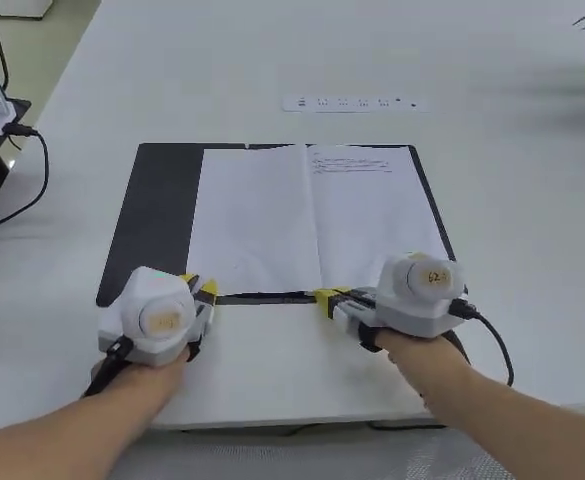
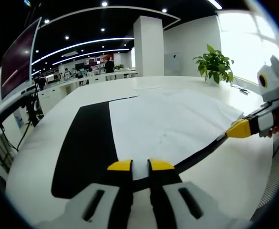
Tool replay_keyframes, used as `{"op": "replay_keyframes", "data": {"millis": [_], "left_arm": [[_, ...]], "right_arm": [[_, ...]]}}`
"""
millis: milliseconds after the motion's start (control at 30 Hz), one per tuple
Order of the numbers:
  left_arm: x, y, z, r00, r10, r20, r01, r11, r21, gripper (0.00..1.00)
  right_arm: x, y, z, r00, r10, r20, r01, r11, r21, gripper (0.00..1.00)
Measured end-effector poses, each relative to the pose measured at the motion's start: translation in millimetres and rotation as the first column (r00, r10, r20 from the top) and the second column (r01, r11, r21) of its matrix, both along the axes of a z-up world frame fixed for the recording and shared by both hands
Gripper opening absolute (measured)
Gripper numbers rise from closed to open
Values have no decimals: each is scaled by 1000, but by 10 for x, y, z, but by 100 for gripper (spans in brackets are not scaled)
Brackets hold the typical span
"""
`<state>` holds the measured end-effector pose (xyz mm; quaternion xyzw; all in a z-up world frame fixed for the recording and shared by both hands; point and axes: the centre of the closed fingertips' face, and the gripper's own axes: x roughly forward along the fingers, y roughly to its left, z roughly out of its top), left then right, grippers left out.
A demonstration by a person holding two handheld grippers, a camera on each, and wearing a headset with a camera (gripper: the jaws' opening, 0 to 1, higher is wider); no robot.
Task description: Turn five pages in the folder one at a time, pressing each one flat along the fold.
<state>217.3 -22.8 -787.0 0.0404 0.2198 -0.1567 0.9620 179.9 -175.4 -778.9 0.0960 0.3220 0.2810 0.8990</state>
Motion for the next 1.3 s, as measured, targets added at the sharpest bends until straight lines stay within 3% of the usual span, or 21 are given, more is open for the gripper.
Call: {"op": "replay_keyframes", "data": {"millis": [67, 200, 300, 400, 467, 500, 567, 667, 833, 967, 1000, 1033, 1067, 1133, 1300], "left_arm": [[-1, -1, 1, 1000, 0, -4, 0, 1000, 2, 11], [10, -3, 1, 1000, 5, -22, -5, 1000, 6, 11], [24, 7, 13, 998, 38, -57, -39, 999, -28, 11], [25, 8, 16, 991, 76, -109, -87, 991, -99, 11], [19, -19, 36, 982, 100, -159, -126, 979, -162, 13], [14, -24, 42, 973, 120, -198, -158, 969, -190, 17], [0, -77, 93, 962, 127, -242, -189, 949, -253, 22], [-28, -155, 251, 961, 109, -256, -194, 921, -338, 20], [-121, -252, 547, 972, 68, -226, -149, 920, -362, 24], [-271, -334, 823, 984, 12, -178, -64, 955, -290, 30], [-310, -350, 880, 985, 9, -175, -58, 958, -280, 34], [-316, -370, 974, 990, -1, -143, -40, 960, -278, 38], [-355, -393, 1065, 992, -6, -122, -29, 960, -278, 41], [-414, -409, 1144, 993, -4, -120, -29, 961, -276, 44], [-530, -382, 1287, 995, 10, -103, -38, 962, -272, 50]], "right_arm": [[-67, 6, 54, 1000, 6, -20, -5, 999, 36, 0], [-153, -30, 181, 1000, 9, -19, -8, 998, 55, 0], [-186, -47, 341, 1000, -7, -25, 9, 995, 98, 0], [-218, -55, 538, 1000, -10, -20, 13, 990, 139, 0], [-233, -55, 732, 1000, -17, -1, 17, 980, 200, 0], [-251, -78, 826, 1000, -15, 11, 12, 977, 214, 0], [-287, -151, 968, 999, -20, 25, 14, 975, 220, 0], [-282, -298, 1205, 996, -67, 57, 50, 967, 248, 0], [-252, -672, 1344, 982, -184, 51, 168, 961, 219, 0], [-267, -990, 1397, 964, -259, 55, 245, 953, 178, 0], [-261, -1056, 1407, 960, -271, 67, 257, 952, 165, 0], [-269, -1159, 1400, 954, -289, 75, 278, 951, 135, 0], [-269, -1214, 1401, 951, -298, 84, 286, 950, 124, 0], [-280, -1335, 1383, 946, -310, 95, 302, 949, 92, 2], [-332, -1510, 1302, 948, -304, 94, 301, 952, 51, 12]]}}
